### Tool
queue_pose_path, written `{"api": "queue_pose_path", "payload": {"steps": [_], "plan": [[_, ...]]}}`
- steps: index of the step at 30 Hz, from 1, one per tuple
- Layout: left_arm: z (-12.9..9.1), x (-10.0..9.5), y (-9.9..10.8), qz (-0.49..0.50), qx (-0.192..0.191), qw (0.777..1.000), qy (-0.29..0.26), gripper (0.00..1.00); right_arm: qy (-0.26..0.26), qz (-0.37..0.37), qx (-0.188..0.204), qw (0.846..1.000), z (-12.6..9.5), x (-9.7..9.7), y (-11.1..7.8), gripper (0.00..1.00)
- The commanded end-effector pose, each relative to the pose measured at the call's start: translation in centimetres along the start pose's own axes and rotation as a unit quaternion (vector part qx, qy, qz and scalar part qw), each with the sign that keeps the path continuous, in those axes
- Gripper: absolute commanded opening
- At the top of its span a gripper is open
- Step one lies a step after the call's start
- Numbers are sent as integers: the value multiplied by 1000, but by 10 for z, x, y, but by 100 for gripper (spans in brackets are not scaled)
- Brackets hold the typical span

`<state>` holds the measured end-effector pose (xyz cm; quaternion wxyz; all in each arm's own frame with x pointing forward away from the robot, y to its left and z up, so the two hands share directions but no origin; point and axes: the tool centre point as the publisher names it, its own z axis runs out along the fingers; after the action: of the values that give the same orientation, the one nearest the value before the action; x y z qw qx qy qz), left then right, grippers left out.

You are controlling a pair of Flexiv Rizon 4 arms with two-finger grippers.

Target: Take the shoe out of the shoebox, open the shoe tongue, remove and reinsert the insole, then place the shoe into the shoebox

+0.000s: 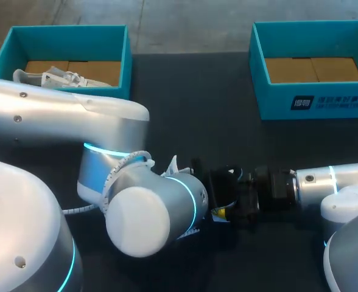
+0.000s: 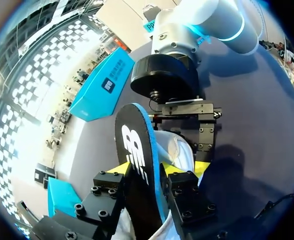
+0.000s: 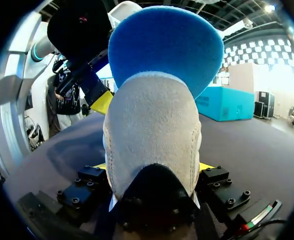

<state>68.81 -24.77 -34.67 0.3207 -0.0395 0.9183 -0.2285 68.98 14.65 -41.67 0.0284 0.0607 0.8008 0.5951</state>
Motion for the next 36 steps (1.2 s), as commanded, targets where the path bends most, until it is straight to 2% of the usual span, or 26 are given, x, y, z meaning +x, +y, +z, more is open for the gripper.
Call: {"api": "queue_pose_path", "payload": {"steps": [1, 13, 15, 17, 19, 22, 30, 36], "plan": [[6, 0, -4, -2, -3, 1000, -3, 35, -1, 1, 2, 1000, 0, 2, 0, 0], [10, -6, -5, -7, -6, 1000, -8, 26, -1, 1, 2, 1000, 0, 2, 0, 0], [11, -6, -5, -8, -6, 1000, -8, 23, -1, 1, 2, 1000, 0, 2, 0, 0], [11, -6, -4, -9, -6, 1000, -7, 15, -1, 1, 2, 1000, 0, 2, 0, 0], [11, -7, -4, -9, -6, 1000, -7, 13, -1, 1, 2, 1000, 0, 2, 0, 0], [12, -8, -2, -11, -7, 1000, -6, 0, -1, 1, 2, 1000, 0, 2, 0, 0], [6, -9, 0, -15, -1, 1000, -2, 0, -1, 1, 2, 1000, 0, 2, 0, 0], [-3, -14, -5, -25, 9, 999, 28, 0, -1, 1, 2, 1000, 0, 2, 0, 0]]}}
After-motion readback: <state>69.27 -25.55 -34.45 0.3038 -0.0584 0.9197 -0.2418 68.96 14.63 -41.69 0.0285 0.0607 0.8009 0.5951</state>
